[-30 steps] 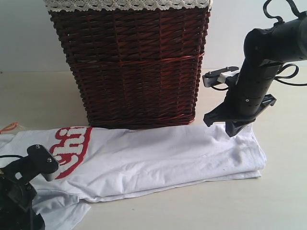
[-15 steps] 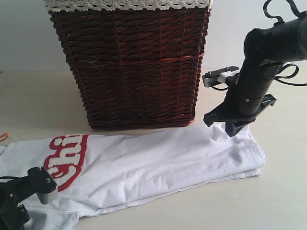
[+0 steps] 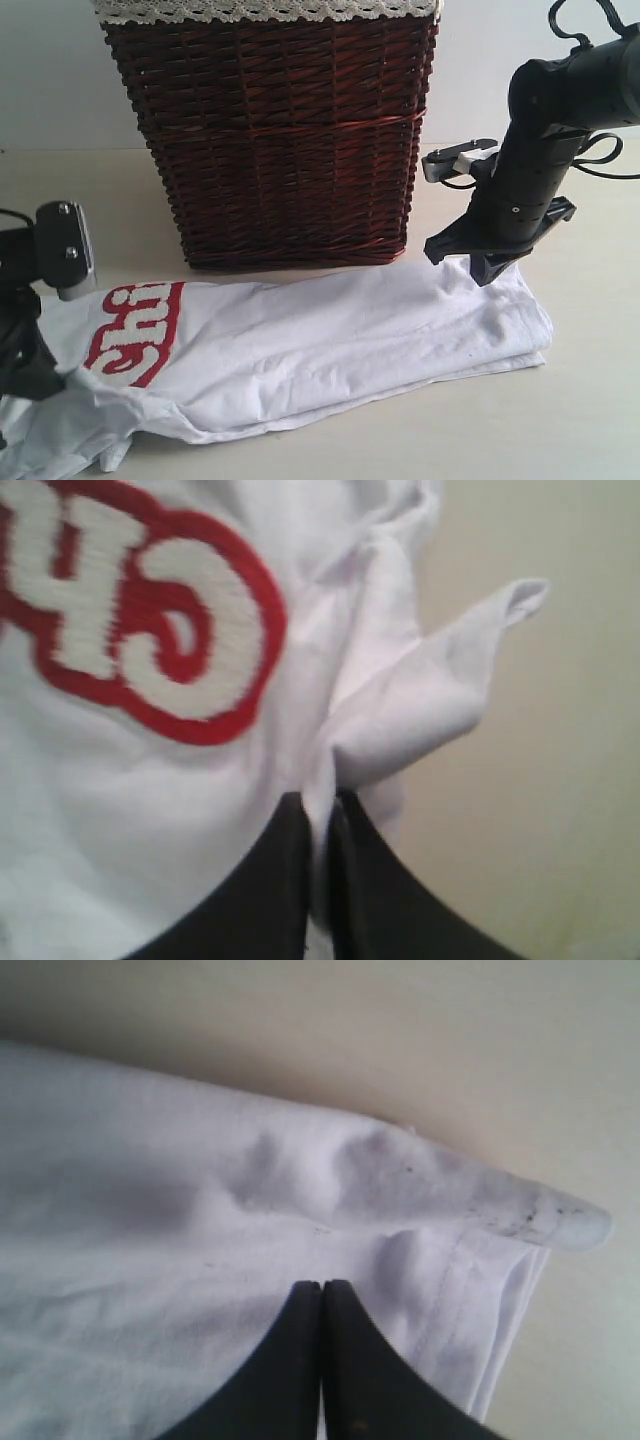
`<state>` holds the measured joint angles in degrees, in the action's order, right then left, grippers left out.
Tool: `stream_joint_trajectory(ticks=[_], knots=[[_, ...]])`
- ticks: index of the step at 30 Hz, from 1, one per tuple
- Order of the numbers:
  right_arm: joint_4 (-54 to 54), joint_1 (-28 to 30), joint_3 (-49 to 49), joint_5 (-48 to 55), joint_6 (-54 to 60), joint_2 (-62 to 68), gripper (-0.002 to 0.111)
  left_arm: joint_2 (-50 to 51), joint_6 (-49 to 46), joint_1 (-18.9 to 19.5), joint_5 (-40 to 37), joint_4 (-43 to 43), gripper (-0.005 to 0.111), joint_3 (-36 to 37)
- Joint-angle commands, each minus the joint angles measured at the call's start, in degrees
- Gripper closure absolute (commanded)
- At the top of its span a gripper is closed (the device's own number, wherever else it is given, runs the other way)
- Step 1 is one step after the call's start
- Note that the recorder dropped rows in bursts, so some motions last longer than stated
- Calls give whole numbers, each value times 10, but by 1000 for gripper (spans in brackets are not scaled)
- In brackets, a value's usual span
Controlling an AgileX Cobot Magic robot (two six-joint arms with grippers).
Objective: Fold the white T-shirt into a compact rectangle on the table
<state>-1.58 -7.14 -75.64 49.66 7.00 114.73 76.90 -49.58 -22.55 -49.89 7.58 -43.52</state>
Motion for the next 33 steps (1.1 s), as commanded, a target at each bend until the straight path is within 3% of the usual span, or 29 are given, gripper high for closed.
stream_joint_trajectory(ticks=[1,9,11,16,20,24,28,33], knots=[[1,3,3,5,5,-7,108,3,-1,28,122,-9,103,-10],[1,3,3,14,9,-7,108,69,-1,88,268,-9,50,-10],[1,3,3,15,9,-7,108,83,3,95,284,-9,44,-10],[1,3,3,16,9,-7,108,84,88,94,271,9,47,-10],[2,3,3,14,9,-7,108,80,147,94,185,52,55,-10],[2,3,3,9,9,-7,108,105,205,94,142,52,73,-2],[2,3,3,8,9,-7,108,156,212,95,162,51,91,5],[2,3,3,14,9,-7,108,214,254,95,249,48,82,3]])
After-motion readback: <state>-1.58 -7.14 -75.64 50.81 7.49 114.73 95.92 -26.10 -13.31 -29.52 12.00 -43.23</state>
